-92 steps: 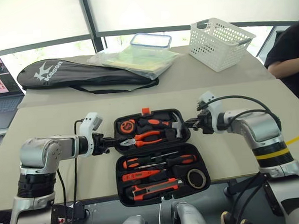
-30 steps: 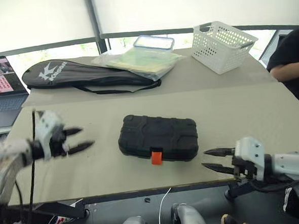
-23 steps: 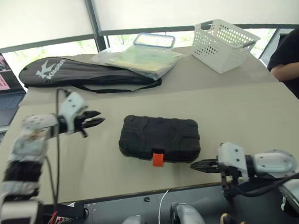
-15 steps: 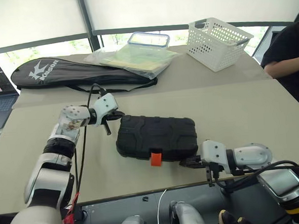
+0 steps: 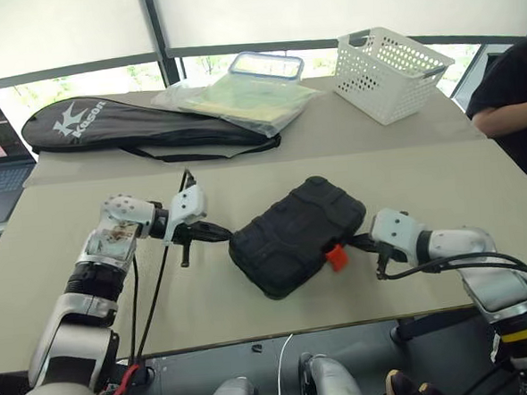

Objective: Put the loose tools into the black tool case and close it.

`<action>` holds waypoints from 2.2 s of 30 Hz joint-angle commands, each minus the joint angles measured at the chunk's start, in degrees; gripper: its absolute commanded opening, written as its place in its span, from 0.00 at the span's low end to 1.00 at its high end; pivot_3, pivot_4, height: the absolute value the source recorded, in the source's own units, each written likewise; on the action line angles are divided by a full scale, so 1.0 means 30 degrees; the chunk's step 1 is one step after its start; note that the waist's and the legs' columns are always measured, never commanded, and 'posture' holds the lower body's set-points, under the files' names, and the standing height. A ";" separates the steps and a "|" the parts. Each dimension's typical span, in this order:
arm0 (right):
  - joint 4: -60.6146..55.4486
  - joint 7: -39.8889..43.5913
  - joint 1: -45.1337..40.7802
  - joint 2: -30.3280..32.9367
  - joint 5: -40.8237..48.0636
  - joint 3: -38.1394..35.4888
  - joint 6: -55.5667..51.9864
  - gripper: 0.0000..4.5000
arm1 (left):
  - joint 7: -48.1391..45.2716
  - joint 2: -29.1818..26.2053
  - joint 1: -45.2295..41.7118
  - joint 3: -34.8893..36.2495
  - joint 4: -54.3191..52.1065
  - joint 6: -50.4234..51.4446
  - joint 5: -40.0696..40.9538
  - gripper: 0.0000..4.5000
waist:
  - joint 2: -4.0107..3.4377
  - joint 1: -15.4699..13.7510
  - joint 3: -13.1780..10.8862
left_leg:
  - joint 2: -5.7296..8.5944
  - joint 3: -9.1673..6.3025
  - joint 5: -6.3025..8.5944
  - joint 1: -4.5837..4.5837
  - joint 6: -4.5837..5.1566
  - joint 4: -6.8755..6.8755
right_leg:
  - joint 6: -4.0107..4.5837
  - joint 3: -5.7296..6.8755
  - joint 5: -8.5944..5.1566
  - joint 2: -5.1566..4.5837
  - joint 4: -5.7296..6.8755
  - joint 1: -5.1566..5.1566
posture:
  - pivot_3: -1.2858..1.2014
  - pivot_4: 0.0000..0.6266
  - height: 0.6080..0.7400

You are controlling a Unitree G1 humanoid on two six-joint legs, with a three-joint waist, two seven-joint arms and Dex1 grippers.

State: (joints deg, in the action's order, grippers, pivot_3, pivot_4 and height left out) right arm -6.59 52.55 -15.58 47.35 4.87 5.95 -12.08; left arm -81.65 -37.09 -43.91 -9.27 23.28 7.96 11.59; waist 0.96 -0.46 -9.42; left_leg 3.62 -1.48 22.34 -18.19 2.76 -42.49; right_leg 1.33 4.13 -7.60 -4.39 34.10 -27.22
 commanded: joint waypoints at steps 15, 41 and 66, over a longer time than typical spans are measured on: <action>-0.5616 -0.0415 0.2025 -0.0757 0.2924 -0.1407 -0.3483 0.00 | 0.2834 0.2053 0.0551 -0.4068 -0.2202 -0.1890 -0.3729 0.01 | -0.0068 -0.0083 0.0078 | -0.0032 0.0016 0.0003 0.0076 0.0002 -0.0036 | 0.0011 -0.0114 0.0010 -0.0040 -0.0014 0.0069 | 0.52 0.24 1.00; -0.6139 -0.2171 0.4208 -0.1854 0.2458 -0.1034 -0.4310 0.00 | 0.3191 0.2970 0.0008 -0.4112 -0.1780 -0.2907 -0.3784 0.01 | -0.0072 -0.0178 0.0115 | -0.0061 0.0018 0.0034 0.0349 0.0056 0.0106 | -0.0013 -0.0132 -0.0009 0.0007 -0.0070 0.0312 | 0.52 0.24 1.00; -0.4805 -0.3818 0.3612 -0.3388 0.1694 -0.0452 -0.3788 0.00 | 0.3388 0.4764 -0.1282 -0.4832 0.0108 -0.4283 -0.4761 0.01 | -0.0069 -0.0272 0.0116 | -0.0055 0.0015 0.0036 0.0329 0.0063 0.0114 | -0.0017 -0.0119 -0.0007 0.0009 -0.0111 0.0307 | 0.52 0.24 1.00</action>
State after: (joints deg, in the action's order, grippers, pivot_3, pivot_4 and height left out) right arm -20.65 42.61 -3.71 37.68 11.02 5.72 -26.33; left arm -70.81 -22.86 -48.25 -21.83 22.16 -5.03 -0.72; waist 0.76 -1.28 -9.07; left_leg 3.46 -1.44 22.45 -17.20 2.95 -42.14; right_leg 1.28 3.78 -7.62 -4.36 33.76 -26.30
